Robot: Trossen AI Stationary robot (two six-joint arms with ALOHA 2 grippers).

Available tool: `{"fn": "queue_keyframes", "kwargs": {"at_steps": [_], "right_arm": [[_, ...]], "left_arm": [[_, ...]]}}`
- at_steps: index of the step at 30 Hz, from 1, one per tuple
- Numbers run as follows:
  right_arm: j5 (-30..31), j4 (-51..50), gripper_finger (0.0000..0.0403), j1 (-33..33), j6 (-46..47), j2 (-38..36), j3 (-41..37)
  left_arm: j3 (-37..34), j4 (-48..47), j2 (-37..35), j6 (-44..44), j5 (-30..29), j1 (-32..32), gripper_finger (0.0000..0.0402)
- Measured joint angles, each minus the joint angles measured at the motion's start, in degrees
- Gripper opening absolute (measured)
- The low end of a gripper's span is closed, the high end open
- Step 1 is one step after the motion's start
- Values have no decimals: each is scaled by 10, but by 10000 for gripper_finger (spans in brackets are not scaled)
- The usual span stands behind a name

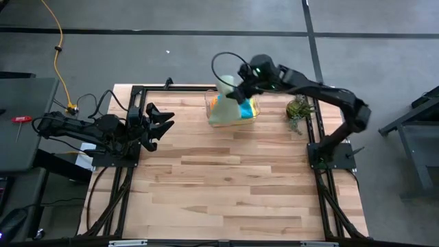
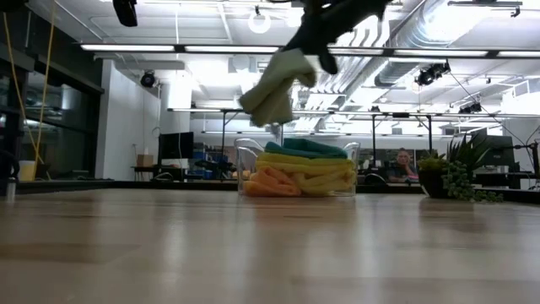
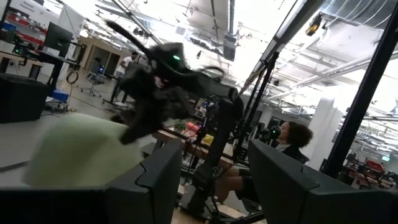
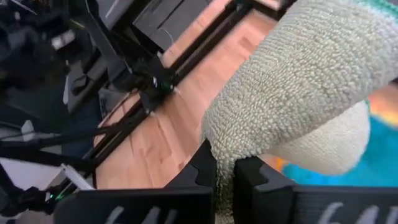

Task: Fold microfiber towels
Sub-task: Put the light green microfiber towel into the transparent bin

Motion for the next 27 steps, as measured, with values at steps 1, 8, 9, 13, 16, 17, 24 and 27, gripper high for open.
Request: {"fn": "queue_keyframes", "kwargs": {"at_steps": [1, 8, 9, 13, 16, 17, 24, 27], "right_arm": [[-8, 1, 0, -6, -11, 19, 21], [-14, -31, 0, -42, -53, 91, 81], [-5, -39, 0, -48, -53, 94, 66], [12, -31, 0, -63, -51, 96, -6], [44, -30, 0, -80, -48, 96, -36], [54, -30, 0, -86, -45, 96, -42], [100, -54, 0, -105, -36, 95, -63], [100, -78, 0, -104, -40, 96, -63]], "left_arm": [[0, 0, 0, 0, 0, 0, 175], [0, 0, 0, 0, 0, 0, 175], [0, 0, 0, 0, 0, 0, 175], [0, 0, 0, 1, 0, 0, 175], [0, 0, 0, 4, -5, 0, 175], [0, 0, 0, 4, -7, 0, 175], [0, 0, 0, 4, -10, 0, 175], [0, 0, 0, 1, -11, 0, 175]]}}
